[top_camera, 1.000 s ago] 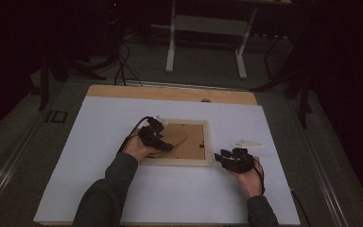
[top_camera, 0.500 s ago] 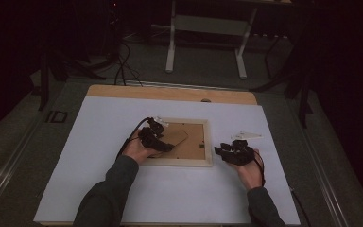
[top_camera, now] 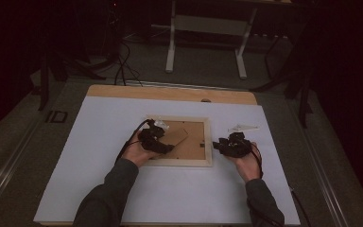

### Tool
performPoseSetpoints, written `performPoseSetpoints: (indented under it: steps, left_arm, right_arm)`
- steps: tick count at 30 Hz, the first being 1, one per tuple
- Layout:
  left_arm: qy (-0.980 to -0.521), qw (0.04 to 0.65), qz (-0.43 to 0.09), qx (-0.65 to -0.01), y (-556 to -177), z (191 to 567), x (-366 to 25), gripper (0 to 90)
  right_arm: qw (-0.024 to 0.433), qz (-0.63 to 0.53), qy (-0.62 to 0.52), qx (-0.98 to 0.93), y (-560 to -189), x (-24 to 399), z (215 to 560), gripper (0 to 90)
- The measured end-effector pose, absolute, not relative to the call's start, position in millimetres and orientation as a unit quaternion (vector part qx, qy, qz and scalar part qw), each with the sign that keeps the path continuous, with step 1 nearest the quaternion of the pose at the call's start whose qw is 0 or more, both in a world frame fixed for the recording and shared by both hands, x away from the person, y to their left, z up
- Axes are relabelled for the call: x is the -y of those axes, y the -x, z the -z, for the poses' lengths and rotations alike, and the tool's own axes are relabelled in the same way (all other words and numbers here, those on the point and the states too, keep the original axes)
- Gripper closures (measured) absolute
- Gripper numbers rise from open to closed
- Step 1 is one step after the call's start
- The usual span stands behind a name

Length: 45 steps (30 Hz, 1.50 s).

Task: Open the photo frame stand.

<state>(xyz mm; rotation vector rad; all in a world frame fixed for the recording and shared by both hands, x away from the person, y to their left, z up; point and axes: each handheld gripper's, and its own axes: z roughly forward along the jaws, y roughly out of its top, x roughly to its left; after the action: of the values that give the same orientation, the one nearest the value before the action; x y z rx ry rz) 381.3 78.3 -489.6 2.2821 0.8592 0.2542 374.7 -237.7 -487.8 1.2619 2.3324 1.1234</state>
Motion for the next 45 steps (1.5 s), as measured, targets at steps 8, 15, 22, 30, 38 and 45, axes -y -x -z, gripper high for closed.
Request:
performPoseSetpoints:
  steps: [8, 15, 22, 30, 38, 45]
  left_arm:
    - [-0.874, 0.342, -0.120, -0.324, -373.5, 488.0, -76.9, 40.5]
    - [-0.872, 0.346, -0.144, -0.315, -365.5, 486.4, -75.8, 40.5]
    - [-0.869, 0.350, -0.171, -0.306, -356.0, 485.5, -74.2, 40.5]
    - [-0.867, 0.352, -0.195, -0.294, -348.6, 484.4, -72.7, 40.4]
    - [-0.866, 0.353, -0.211, -0.285, -344.1, 483.5, -71.1, 40.5]
    - [-0.864, 0.355, -0.228, -0.275, -340.0, 483.0, -69.2, 40.5]
  right_arm:
    - [0.119, -0.386, -0.446, -0.798, -385.1, 237.2, 486.6, 60.2]
    - [0.110, -0.388, -0.449, -0.797, -392.7, 232.8, 481.7, 60.2]
    - [0.102, -0.383, -0.452, -0.799, -401.5, 228.0, 477.8, 59.4]
    - [0.089, -0.377, -0.460, -0.799, -412.4, 223.4, 475.6, 58.4]
    - [0.070, -0.369, -0.463, -0.803, -422.2, 219.7, 474.1, 55.6]
    - [0.050, -0.376, -0.467, -0.799, -428.5, 219.1, 473.0, 53.2]
